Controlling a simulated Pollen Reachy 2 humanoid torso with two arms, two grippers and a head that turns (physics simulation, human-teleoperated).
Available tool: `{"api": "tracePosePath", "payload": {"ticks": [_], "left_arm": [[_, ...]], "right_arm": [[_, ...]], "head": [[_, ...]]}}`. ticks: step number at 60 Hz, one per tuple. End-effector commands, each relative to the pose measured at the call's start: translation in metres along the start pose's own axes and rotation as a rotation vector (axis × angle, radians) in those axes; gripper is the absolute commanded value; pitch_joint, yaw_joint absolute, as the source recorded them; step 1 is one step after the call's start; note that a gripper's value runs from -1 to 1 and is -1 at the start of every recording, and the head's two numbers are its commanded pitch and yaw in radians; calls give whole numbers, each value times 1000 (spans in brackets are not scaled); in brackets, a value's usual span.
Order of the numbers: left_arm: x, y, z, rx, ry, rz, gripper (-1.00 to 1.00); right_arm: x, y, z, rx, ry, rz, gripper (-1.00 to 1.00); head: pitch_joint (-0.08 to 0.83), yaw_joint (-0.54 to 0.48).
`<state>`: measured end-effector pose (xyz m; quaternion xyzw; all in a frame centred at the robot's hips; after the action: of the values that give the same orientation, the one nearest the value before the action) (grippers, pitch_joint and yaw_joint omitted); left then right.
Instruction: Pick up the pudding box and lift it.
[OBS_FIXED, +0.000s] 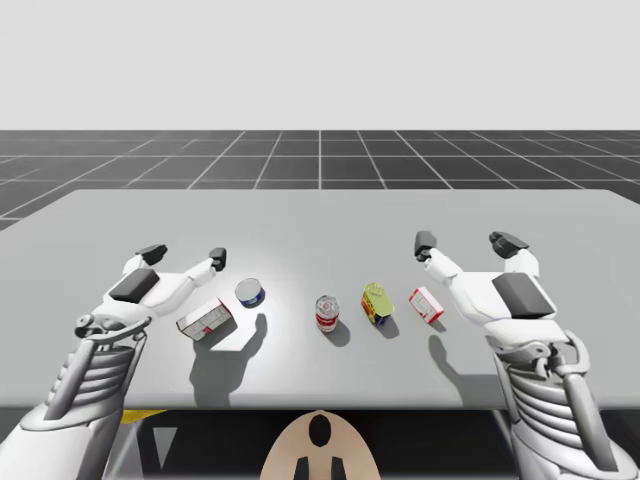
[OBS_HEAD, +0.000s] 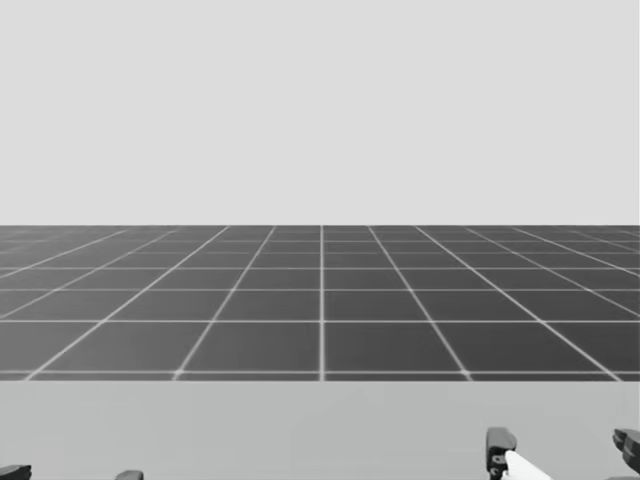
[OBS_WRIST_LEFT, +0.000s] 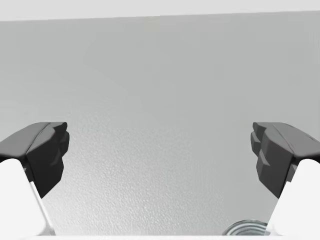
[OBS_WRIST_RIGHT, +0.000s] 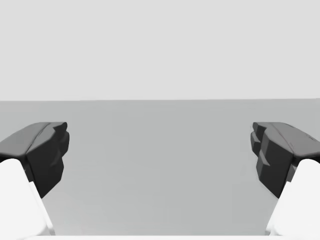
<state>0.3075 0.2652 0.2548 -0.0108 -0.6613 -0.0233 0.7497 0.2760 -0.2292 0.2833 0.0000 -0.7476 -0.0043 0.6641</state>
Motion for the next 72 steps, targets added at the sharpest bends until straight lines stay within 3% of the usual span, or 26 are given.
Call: {"api": "tracePosePath", "payload": {"ticks": [1,9,26,42,61,72], "left_arm": [[1,2,0,-5,-4,22,-1000],[2,2,2,-21,-15,41,-1000],[4,4,3,-38,-31,59,-1000],[5,5,3,-37,-31,59,-1000],[5,4,3,-32,-30,56,-1000],[6,4,4,-45,-25,75,-1000]], "right_arm": [[-1,3,2,-24,-15,-17,-1000],[-1,1,0,-31,-11,-29,-1000],[-3,0,-3,-41,-7,-3,-1000],[-2,-2,-3,-46,-9,6,-1000],[-5,1,-2,-21,7,17,-1000],[-5,1,-3,-18,14,18,-1000]], "head": [[10,7],[51,10],[364,85],[546,177],[684,381],[711,419]]}}
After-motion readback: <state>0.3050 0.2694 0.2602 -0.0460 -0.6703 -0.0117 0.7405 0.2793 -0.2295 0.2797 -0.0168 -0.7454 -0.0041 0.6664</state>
